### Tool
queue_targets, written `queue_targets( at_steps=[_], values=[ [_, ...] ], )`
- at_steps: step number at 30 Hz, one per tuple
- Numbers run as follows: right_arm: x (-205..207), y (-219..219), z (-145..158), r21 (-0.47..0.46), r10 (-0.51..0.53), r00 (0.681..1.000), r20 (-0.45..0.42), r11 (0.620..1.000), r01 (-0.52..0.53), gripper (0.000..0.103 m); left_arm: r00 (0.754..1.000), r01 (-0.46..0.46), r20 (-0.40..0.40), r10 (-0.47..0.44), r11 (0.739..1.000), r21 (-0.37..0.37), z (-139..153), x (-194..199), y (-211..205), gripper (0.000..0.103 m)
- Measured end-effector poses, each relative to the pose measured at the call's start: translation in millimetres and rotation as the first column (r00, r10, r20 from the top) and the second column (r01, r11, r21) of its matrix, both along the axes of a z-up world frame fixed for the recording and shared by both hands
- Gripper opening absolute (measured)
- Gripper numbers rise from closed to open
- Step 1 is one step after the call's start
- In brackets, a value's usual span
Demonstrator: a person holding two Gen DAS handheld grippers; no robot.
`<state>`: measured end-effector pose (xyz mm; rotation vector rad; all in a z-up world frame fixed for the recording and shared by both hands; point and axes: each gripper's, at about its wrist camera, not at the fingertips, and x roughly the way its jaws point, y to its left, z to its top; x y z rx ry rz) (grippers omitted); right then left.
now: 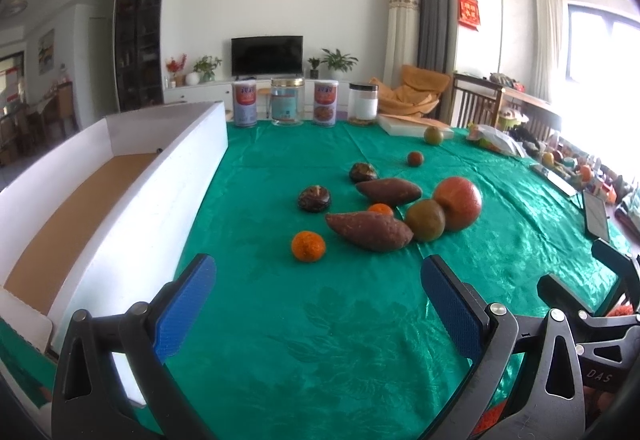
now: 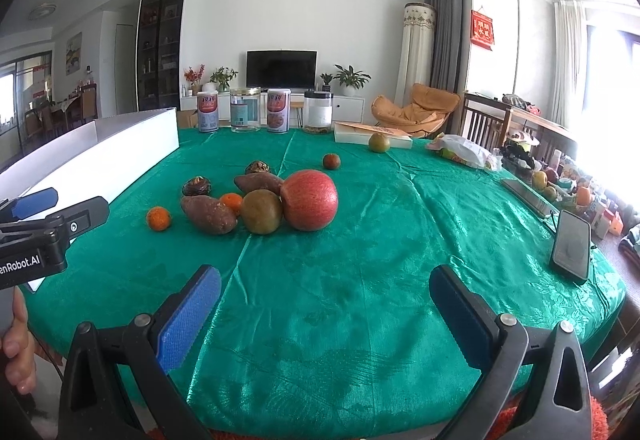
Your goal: Organize fruits
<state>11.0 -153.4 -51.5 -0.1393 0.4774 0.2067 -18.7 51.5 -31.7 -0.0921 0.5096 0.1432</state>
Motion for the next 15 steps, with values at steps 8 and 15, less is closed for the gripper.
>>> queue_targets(
  at_steps=[8, 15],
  values=[
    [-1.6, 0.9, 1.2, -0.003, 0.005, 1.0, 0.009, 1.0, -0.005, 0.103, 1.0, -0.008, 0.0, 0.008, 1.0, -0.002, -0.2, -0.3, 2.1, 0.103],
    [-2.4, 1.3, 1.7, -0.004, 0.007, 1.0, 0.01, 1.0, -0.007, 0.103, 1.0, -0.013, -0.003, 0.013, 1.0, -0.003, -1.1, 0.0, 2.5, 0.103]
  ],
)
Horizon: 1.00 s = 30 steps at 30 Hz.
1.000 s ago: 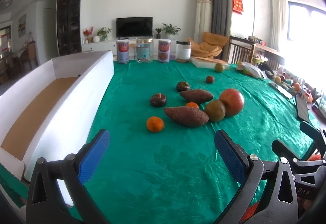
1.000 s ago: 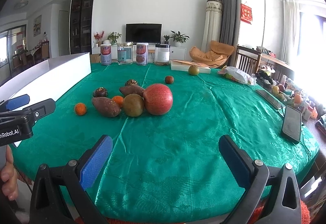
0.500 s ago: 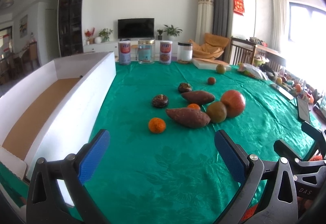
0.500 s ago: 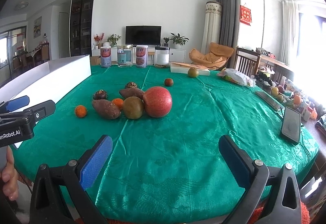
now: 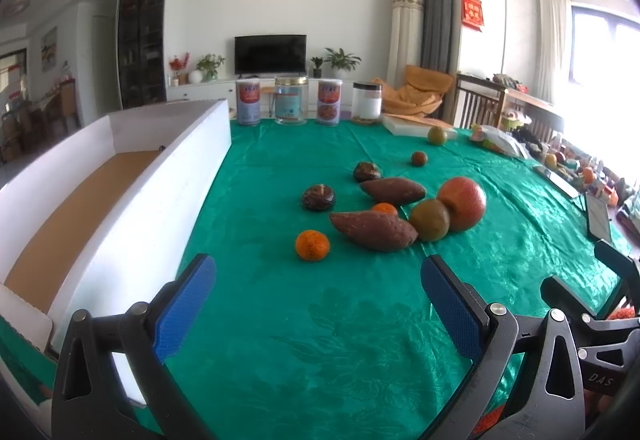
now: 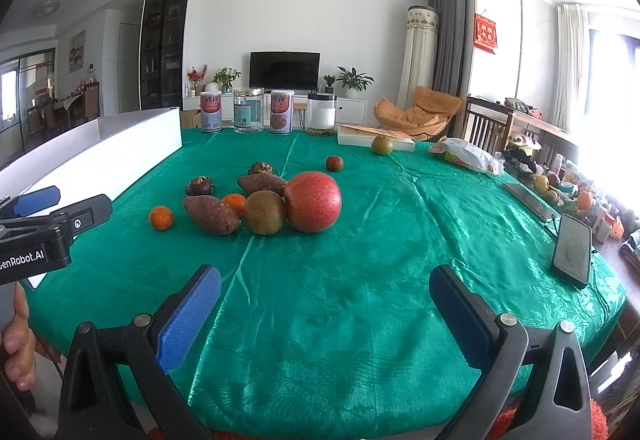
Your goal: Organize fruits
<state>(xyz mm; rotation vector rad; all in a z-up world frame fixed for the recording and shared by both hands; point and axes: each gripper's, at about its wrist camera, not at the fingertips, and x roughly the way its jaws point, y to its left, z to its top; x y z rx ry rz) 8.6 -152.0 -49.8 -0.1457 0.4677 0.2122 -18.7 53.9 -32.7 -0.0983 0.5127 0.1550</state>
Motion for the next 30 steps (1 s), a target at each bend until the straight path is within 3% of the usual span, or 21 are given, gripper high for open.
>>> queue_targets(
  at_steps=[7, 13, 18, 20, 23, 26, 30],
  values=[
    [-1, -1, 2, 0.001, 0.0, 1.0, 0.005, 1.0, 0.0, 0.103, 1.0, -0.002, -0.009, 0.002, 1.0, -0.007, -1, 1, 1, 0.103],
    [-1, -6, 3, 0.015, -0.009, 1.0, 0.003, 1.0, 0.009, 0.103, 0.999, -0.017, -0.046, 0.014, 0.997, -0.077, -6, 6, 16, 0.103],
    [1, -6, 1, 0.015, -0.009, 1.0, -0.011, 1.0, 0.009, 0.103, 0.995, 0.02, -0.091, -0.029, 0.995, -0.1, -8, 22, 24, 0.102],
    [0, -5, 1, 0.01, -0.005, 1.0, -0.009, 1.0, 0.005, 0.103, 0.987, 0.053, -0.145, -0.074, 0.988, -0.144, -11, 38, 27, 0.102],
    [0, -3, -1, 0.005, 0.002, 1.0, -0.013, 1.0, -0.002, 0.103, 0.955, 0.124, -0.248, -0.163, 0.978, -0.168, -19, 70, 22, 0.102],
    [-1, -2, 0, 0.002, 0.003, 1.0, -0.012, 1.0, -0.003, 0.103, 0.93, 0.129, -0.326, -0.168, 0.982, -0.137, -31, 98, 19, 0.102],
    [-2, -6, 0, 0.011, -0.004, 1.0, -0.013, 1.0, 0.004, 0.103, 0.917, 0.126, -0.368, -0.156, 0.986, -0.105, -47, 121, 23, 0.099]
  ],
)
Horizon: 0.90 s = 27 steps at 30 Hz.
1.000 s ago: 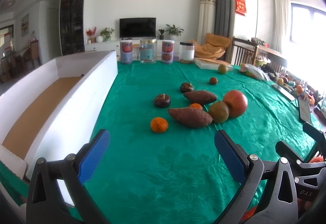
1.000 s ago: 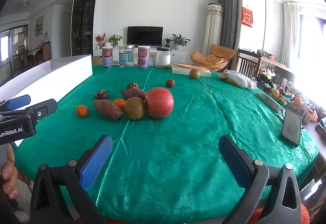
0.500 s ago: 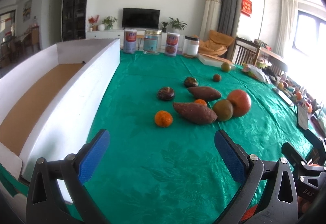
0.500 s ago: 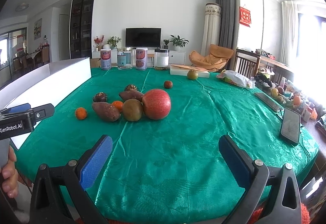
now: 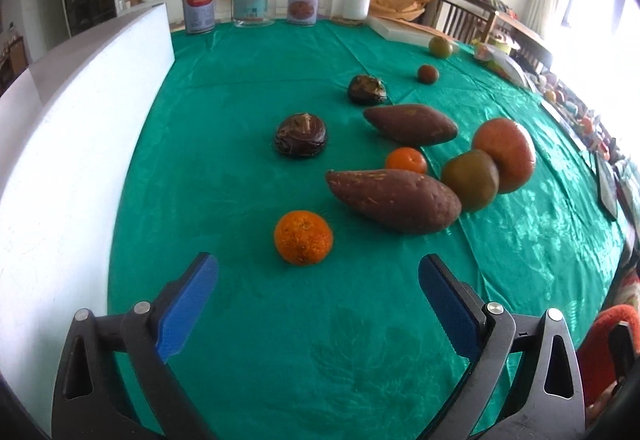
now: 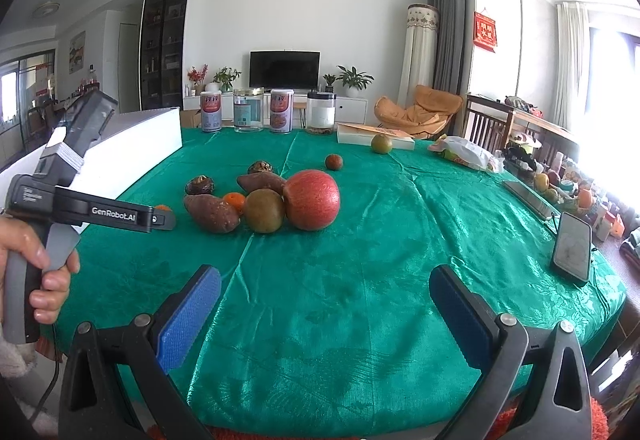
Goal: Organize fruits
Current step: 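Grasp the orange tangerine with the left gripper, then lift the tangerine with the left gripper while the right gripper grasps a sweet potato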
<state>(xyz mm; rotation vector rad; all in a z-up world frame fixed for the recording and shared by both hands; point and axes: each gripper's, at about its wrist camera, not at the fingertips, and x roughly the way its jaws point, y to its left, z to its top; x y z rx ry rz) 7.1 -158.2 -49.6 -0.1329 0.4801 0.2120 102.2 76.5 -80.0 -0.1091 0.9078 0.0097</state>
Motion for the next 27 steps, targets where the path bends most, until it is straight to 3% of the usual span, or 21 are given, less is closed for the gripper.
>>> queue_targets(
  at_steps=[3, 6, 8, 10, 11, 14, 19, 22, 27],
  values=[
    [5, -7, -2, 0.026, -0.014, 1.0, -0.027, 1.0, 0.015, 0.103, 1.0, 0.003, -0.017, -0.003, 1.0, 0.015, -8, 9, 4, 0.08],
    [12, -15, -5, 0.063, -0.015, 0.998, -0.067, 0.998, 0.019, 0.103, 1.0, -0.004, -0.018, 0.004, 1.0, 0.009, -12, 16, 9, 0.077],
    [15, -20, -7, 0.098, -0.002, 0.995, -0.097, 0.995, 0.012, 0.103, 1.0, 0.003, -0.008, -0.002, 1.0, 0.015, -13, 17, 10, 0.064],
    [20, -28, -8, 0.151, 0.012, 0.99, -0.139, 0.989, 0.009, 0.103, 1.0, 0.021, 0.0, -0.021, 0.999, 0.032, -12, 19, 9, 0.036],
    [24, -33, -9, 0.183, 0.02, 0.985, -0.169, 0.983, 0.011, 0.103, 1.0, 0.028, 0.004, -0.028, 0.999, 0.038, -12, 17, 9, 0.032],
    [44, -46, -13, 0.263, 0.05, 0.95, -0.308, 0.964, 0.035, 0.103, 0.999, 0.033, 0.016, -0.033, 0.999, 0.031, -10, 11, 10, 0.031],
    [87, -49, -8, 0.27, 0.074, 0.88, -0.47, 0.961, 0.064, 0.103, 0.999, 0.021, 0.046, -0.019, 0.999, -0.032, 1, -7, 19, 0.03],
    [118, -38, 8, 0.265, 0.096, 0.859, -0.504, 0.963, 0.048, 0.103, 0.998, 0.011, 0.062, -0.006, 0.997, -0.079, 13, -20, 24, 0.03],
    [163, 27, 43, 0.224, 0.21, 0.846, -0.491, 0.968, -0.11, 0.103, 0.995, 0.007, 0.095, 0.005, 0.992, -0.127, 40, -45, 29, 0.03]
  ],
)
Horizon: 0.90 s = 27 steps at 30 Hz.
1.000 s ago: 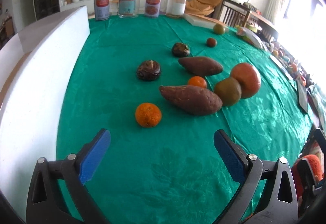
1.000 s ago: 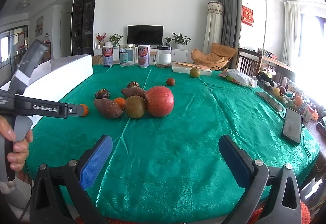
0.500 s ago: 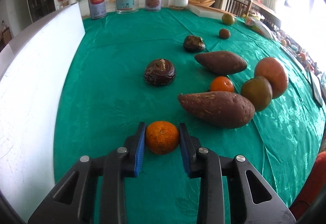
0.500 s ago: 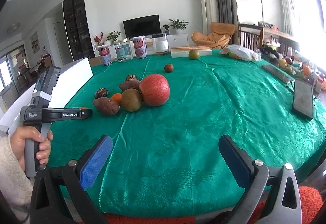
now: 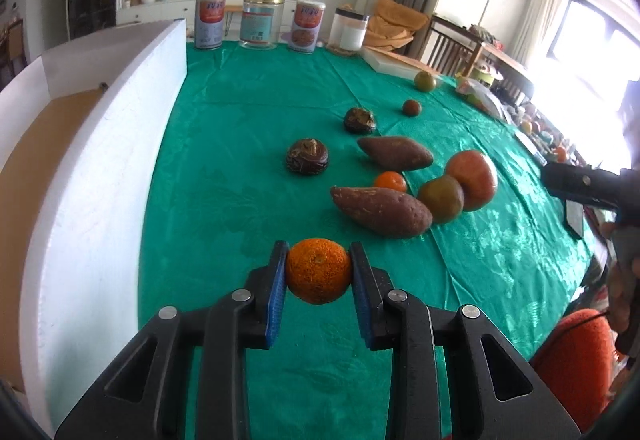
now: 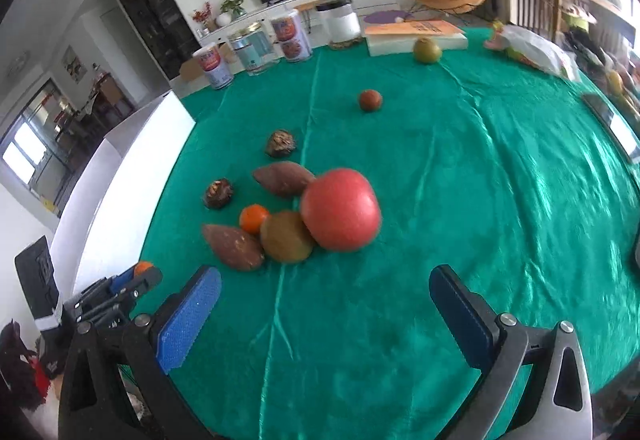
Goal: Organize fruits
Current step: 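Lift the tangerine with the left gripper while the right gripper grasps a sweet potato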
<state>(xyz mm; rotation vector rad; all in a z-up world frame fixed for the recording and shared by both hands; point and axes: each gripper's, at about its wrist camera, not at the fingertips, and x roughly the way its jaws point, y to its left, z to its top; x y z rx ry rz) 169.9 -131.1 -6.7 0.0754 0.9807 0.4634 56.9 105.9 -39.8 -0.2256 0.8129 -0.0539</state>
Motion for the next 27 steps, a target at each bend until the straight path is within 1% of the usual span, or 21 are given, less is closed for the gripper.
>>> queue_targets(
  at_steps=[2, 4, 5, 6, 7, 8, 11, 14, 15, 17, 19, 21, 22, 24, 26, 27],
  values=[
    [16, 35, 0, 0.051, 0.077, 0.996, -0.05, 0.996, -0.075, 0.103, 1.0, -0.013, 0.015, 0.013, 1.0, -0.019, 13, -11, 5, 0.03],
    [33, 72, -10, 0.137, 0.145, 0.981, -0.128, 0.982, -0.127, 0.102, 0.999, -0.022, 0.026, 0.023, 0.999, -0.031, 23, -20, 12, 0.03],
    [42, 90, -17, 0.16, 0.166, 0.973, -0.16, 0.977, -0.14, 0.095, 0.999, -0.025, 0.029, 0.026, 0.999, -0.037, 29, -24, 16, 0.03],
    [50, 108, -24, 0.16, 0.179, 0.967, -0.182, 0.976, -0.151, 0.086, 0.999, -0.029, 0.034, 0.03, 0.999, -0.041, 34, -27, 19, 0.03],
    [58, 126, -30, 0.142, 0.185, 0.963, -0.198, 0.977, -0.158, 0.08, 0.999, -0.032, 0.04, 0.034, 0.999, -0.042, 40, -31, 23, 0.03],
    [66, 142, -36, 0.116, 0.184, 0.96, -0.211, 0.98, -0.162, 0.078, 0.998, -0.036, 0.048, 0.038, 0.999, -0.041, 45, -36, 27, 0.03],
    [87, 176, -55, 0.008, 0.152, 0.959, -0.239, 0.988, -0.155, 0.078, 0.996, -0.057, 0.071, 0.059, 0.998, -0.026, 59, -49, 39, 0.03],
    [98, 198, -71, -0.064, 0.145, 0.954, -0.264, 0.984, -0.167, 0.074, 0.993, -0.082, 0.081, 0.082, 0.997, -0.014, 66, -57, 51, 0.03],
    [99, 200, -71, -0.061, 0.141, 0.955, -0.262, 0.985, -0.162, 0.073, 0.992, -0.089, 0.084, 0.09, 0.996, -0.015, 68, -59, 55, 0.03],
    [102, 195, -63, -0.025, 0.137, 0.959, -0.247, 0.989, -0.148, 0.073, 0.991, -0.102, 0.089, 0.104, 0.995, -0.019, 69, -62, 62, 0.03],
    [109, 182, -50, -0.051, 0.135, 0.965, -0.225, 0.987, -0.15, 0.073, 0.989, -0.114, 0.096, 0.115, 0.993, -0.015, 71, -66, 68, 0.03],
    [116, 163, -38, -0.145, 0.141, 0.969, -0.201, 0.974, -0.172, 0.073, 0.988, -0.116, 0.097, 0.117, 0.993, -0.021, 71, -66, 72, 0.03],
    [120, 155, -36, -0.202, 0.159, 0.966, -0.203, 0.959, -0.2, 0.073, 0.988, -0.115, 0.097, 0.117, 0.993, -0.027, 70, -66, 73, 0.03],
    [126, 139, -44, -0.291, 0.184, 0.95, -0.251, 0.922, -0.256, 0.073, 0.989, -0.114, 0.094, 0.117, 0.993, -0.038, 67, -64, 74, 0.03],
    [132, 123, -55, -0.347, 0.166, 0.946, -0.279, 0.901, -0.261, 0.072, 0.99, -0.106, 0.09, 0.11, 0.993, -0.052, 64, -61, 72, 0.03],
    [132, 116, -61, -0.361, 0.162, 0.943, -0.29, 0.894, -0.264, 0.069, 0.991, -0.101, 0.087, 0.106, 0.993, -0.059, 63, -60, 70, 0.03]
  ],
)
